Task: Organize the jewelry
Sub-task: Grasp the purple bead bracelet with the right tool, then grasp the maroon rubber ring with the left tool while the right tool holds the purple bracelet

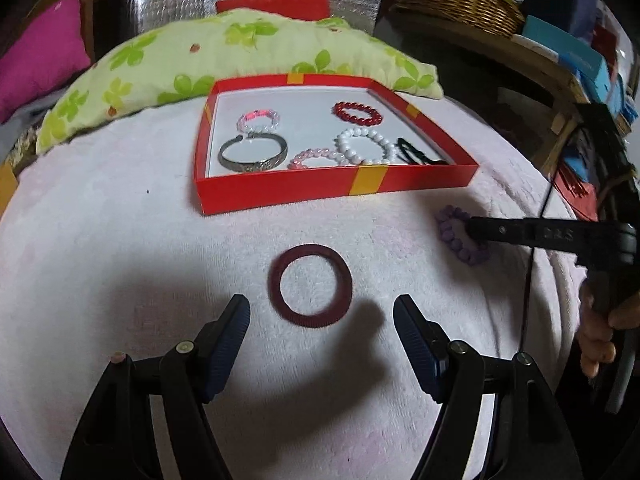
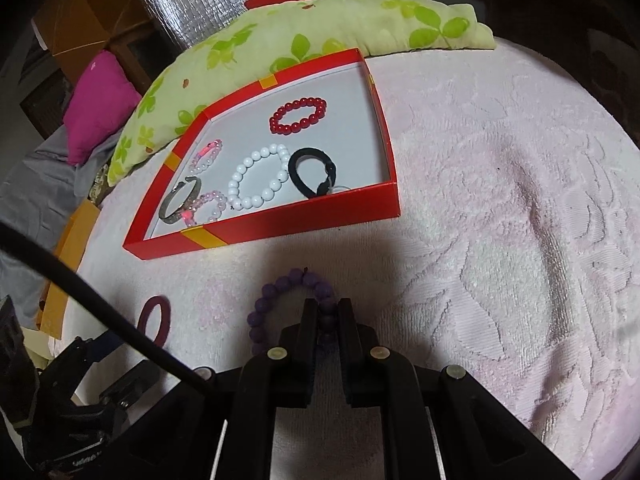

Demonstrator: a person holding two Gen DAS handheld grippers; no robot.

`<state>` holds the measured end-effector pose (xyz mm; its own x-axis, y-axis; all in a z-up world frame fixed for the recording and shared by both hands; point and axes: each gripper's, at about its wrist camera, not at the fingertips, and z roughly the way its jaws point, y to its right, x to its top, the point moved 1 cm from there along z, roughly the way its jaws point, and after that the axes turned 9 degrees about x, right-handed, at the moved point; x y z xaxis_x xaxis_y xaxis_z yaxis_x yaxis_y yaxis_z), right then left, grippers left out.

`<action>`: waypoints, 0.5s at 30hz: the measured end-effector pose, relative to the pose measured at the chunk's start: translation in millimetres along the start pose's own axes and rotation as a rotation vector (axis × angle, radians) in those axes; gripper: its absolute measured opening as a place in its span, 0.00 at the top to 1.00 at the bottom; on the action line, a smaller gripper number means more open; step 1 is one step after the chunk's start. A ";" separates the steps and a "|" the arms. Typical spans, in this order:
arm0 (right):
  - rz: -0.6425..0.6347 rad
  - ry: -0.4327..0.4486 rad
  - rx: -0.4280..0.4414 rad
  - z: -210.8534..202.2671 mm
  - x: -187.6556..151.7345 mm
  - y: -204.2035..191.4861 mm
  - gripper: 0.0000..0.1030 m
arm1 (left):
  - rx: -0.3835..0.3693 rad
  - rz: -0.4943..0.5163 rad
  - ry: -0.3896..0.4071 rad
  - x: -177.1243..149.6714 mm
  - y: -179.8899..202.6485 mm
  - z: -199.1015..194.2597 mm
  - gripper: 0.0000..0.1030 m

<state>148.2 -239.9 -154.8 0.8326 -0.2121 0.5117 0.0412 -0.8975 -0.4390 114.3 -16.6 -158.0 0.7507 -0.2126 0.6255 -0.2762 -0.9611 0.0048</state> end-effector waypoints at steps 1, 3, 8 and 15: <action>0.002 0.000 0.002 -0.4 -0.1 0.8 0.89 | 0.016 -0.007 -0.010 1.0 -0.5 3.8 0.27; 0.011 -0.002 0.010 -0.3 0.0 2.3 0.89 | 0.042 -0.007 -0.015 2.0 -0.4 7.9 0.27; 0.027 -0.005 0.020 -0.2 0.1 5.0 0.87 | 0.091 0.025 -0.001 2.6 4.8 11.0 0.34; 0.020 -0.003 0.012 1.0 0.5 4.6 0.87 | 0.136 0.057 0.018 5.2 15.1 14.3 0.50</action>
<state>149.4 -243.7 -157.3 0.8347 -0.2285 0.5010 0.0318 -0.8884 -0.4580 122.6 -34.8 -165.8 0.7247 -0.2653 0.6359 -0.2329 -0.9629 -0.1362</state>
